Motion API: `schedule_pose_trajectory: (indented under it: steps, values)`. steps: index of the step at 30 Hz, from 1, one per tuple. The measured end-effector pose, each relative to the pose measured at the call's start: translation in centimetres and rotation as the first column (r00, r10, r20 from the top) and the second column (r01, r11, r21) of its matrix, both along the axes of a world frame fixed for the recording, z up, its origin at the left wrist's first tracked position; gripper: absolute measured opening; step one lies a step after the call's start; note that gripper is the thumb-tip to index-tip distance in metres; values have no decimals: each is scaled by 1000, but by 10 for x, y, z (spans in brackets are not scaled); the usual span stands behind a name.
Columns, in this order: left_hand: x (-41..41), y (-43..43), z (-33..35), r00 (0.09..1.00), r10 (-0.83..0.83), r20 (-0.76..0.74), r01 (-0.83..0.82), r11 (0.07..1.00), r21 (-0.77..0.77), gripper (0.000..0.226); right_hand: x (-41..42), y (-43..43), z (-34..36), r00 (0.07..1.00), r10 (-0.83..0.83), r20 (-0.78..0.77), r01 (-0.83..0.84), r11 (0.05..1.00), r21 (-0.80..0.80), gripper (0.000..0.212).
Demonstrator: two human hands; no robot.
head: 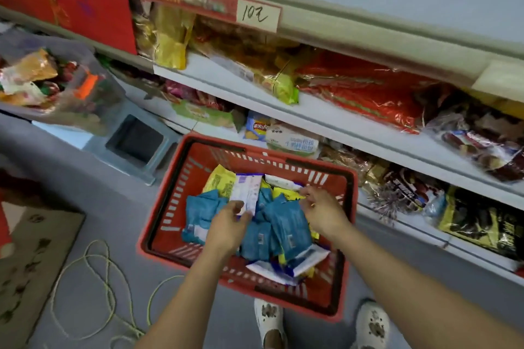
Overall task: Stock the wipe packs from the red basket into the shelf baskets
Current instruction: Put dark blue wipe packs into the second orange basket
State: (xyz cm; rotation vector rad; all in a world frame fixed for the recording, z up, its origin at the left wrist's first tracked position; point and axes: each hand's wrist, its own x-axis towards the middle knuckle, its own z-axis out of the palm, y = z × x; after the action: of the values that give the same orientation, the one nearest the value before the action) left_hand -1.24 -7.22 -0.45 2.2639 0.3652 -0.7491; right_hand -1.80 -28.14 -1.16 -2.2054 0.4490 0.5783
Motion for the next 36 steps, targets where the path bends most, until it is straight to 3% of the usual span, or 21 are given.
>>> schedule_pose_trajectory:
  steps: [3, 7, 10, 14, 19, 28, 33, 36]
  values:
    - [37, 10, -37, 999, -26, 28, 25, 999, 26, 48, 25, 18, -36, 992, -107, -59, 105, 993, -47, 40]
    - [70, 11, -79, 1000, -3, -6, 3, 998, 60, 54, 42, 32, -76, 981, -183, -61, 156, 941, -301, 34]
    - [80, 11, -97, 997, -7, -75, 14, 996, 88, 68, 45, 36, -93, 993, -113, -35, 83, 874, -479, 23]
    - [88, 10, -99, 987, 114, -114, -112, 993, 22, 69, 45, 27, -102, 1000, 11, 10, -3, 805, -593, 14]
    - [91, 0, -87, 907, 306, -288, -373, 903, -215, 27, 45, 26, -99, 996, 84, 36, -45, 789, -613, 13]
    - [15, 1, -32, 838, 409, -362, -533, 754, -383, 22, -28, 18, -16, 913, 118, 390, 62, 906, -419, 7]
    - [-36, -40, 37, 761, 429, -487, -648, 548, -529, 31, -104, -14, 33, 769, 221, 600, 142, 856, -498, 9]
    - [-75, -77, 80, 820, 341, -459, -571, 543, -615, 37, -151, -53, 60, 659, 292, 693, 230, 799, -556, 12]
